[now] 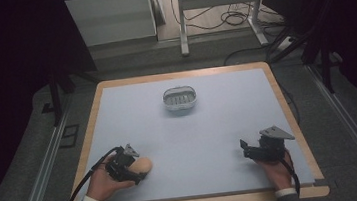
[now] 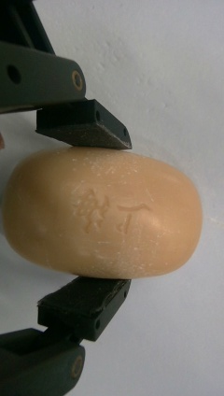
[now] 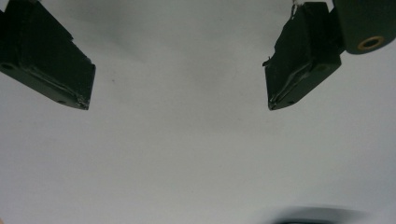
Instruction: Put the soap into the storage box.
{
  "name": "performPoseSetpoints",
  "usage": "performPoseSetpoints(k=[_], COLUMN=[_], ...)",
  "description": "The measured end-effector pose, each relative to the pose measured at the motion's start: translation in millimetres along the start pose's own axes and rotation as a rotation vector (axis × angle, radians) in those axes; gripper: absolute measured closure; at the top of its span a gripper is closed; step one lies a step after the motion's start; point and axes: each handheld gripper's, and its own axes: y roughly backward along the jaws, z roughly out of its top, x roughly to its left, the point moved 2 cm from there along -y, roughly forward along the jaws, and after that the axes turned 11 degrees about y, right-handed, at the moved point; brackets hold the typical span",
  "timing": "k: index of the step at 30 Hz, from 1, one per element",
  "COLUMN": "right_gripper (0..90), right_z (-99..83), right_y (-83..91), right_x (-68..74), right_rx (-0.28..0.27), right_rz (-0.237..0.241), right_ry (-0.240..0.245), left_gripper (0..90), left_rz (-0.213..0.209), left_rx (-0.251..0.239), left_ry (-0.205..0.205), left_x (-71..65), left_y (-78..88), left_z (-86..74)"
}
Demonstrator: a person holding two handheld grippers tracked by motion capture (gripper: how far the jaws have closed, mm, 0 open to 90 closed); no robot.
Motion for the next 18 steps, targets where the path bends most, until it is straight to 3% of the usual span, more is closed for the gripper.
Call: performPoseSetpoints(k=[18], right_gripper=[8.7], right_z=[0.0], right_y=[-0.2], right_x=[-0.4], right_rx=[0.002], right_rz=[0.001], right_ry=[-0.006], left_gripper=[31.4], left_rz=[-0.009], left_rx=[-0.022], left_ry=[-0.015], left_x=[-0.1], left_y=[9.7], left_z=[16.7])
